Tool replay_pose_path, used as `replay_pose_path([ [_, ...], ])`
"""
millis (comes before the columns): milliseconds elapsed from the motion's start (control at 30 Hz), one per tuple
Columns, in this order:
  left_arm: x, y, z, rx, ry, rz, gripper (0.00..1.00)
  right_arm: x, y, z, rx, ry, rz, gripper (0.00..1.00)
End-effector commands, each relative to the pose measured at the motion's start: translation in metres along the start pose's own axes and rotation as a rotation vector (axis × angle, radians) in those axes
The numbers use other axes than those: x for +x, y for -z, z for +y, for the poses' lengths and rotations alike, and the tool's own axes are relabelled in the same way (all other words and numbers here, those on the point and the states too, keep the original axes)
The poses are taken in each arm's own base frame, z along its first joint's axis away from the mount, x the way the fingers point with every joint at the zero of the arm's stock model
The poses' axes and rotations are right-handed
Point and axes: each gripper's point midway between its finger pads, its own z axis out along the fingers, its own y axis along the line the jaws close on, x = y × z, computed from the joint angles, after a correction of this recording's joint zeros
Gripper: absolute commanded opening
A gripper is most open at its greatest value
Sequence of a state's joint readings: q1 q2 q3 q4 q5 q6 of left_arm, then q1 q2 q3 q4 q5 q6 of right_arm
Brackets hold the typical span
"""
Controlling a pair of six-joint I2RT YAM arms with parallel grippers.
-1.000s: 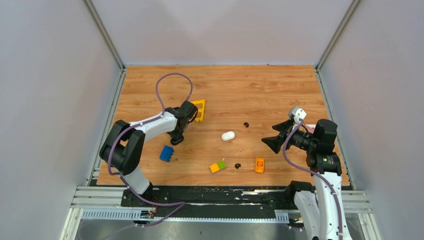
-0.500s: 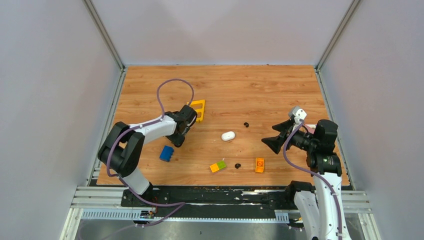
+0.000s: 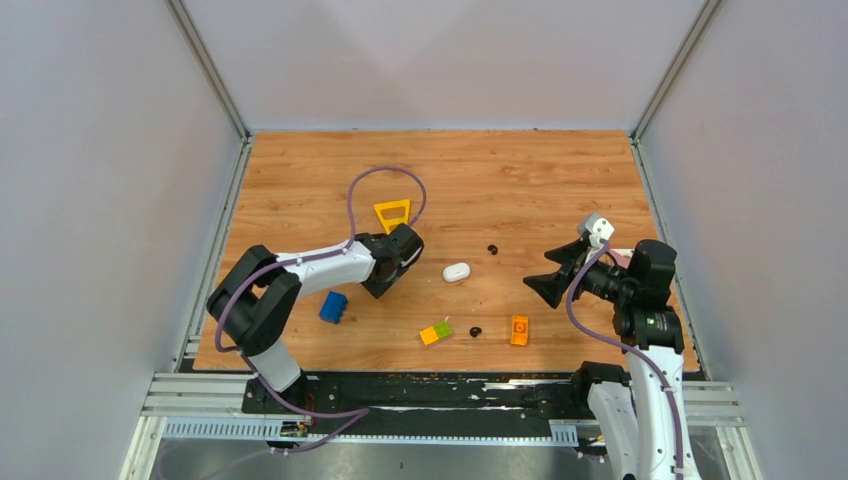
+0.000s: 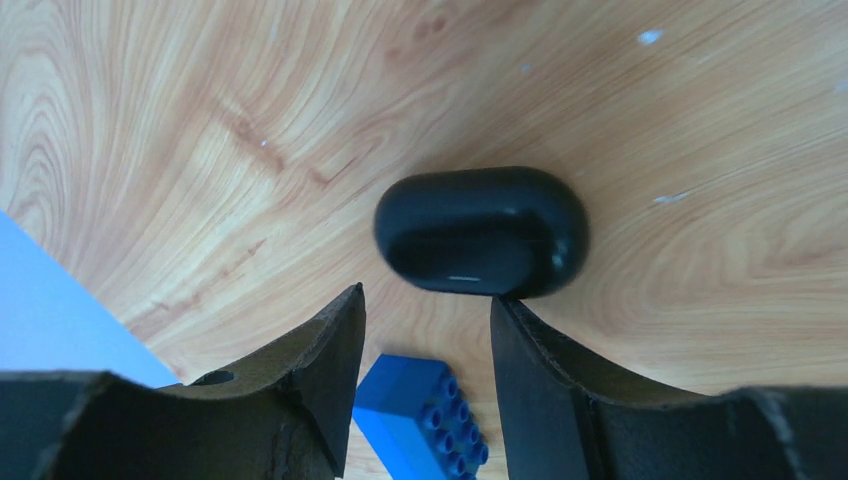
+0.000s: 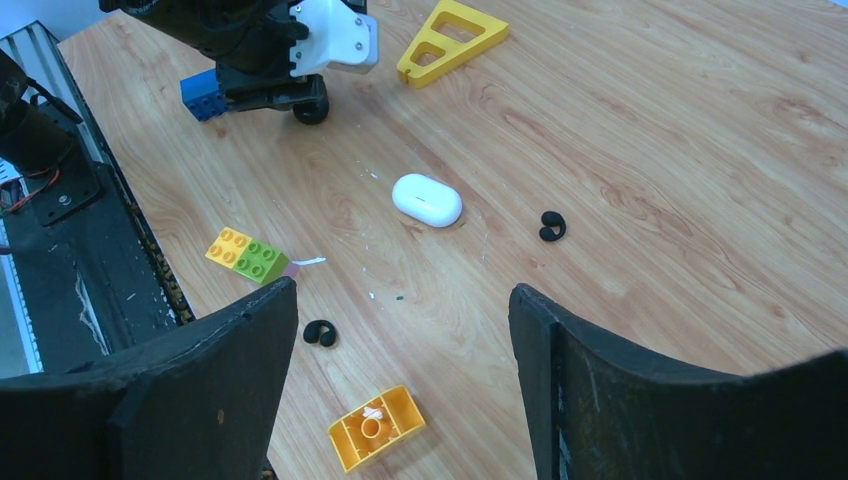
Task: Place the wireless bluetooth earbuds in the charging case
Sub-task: Move the charging case to the center of the board.
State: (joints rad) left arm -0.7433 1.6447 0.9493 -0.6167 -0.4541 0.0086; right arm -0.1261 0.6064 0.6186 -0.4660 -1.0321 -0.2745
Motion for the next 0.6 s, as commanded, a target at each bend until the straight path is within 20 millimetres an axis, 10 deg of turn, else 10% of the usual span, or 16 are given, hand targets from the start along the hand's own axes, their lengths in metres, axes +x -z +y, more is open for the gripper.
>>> replay_pose_path([
  [0,-0.025,0.006,-0.013,-0.002,-0.019,-0.039,0.57,-0.004,0.0,0.002,-0.019,0.031,-0.019,0.77],
  [567,-0.048,0.035,-0.019,0.13,-0.112,-0.208,0.63,-0.004,0.0,0.002,-0.024,0.029,-0.019,0.77],
])
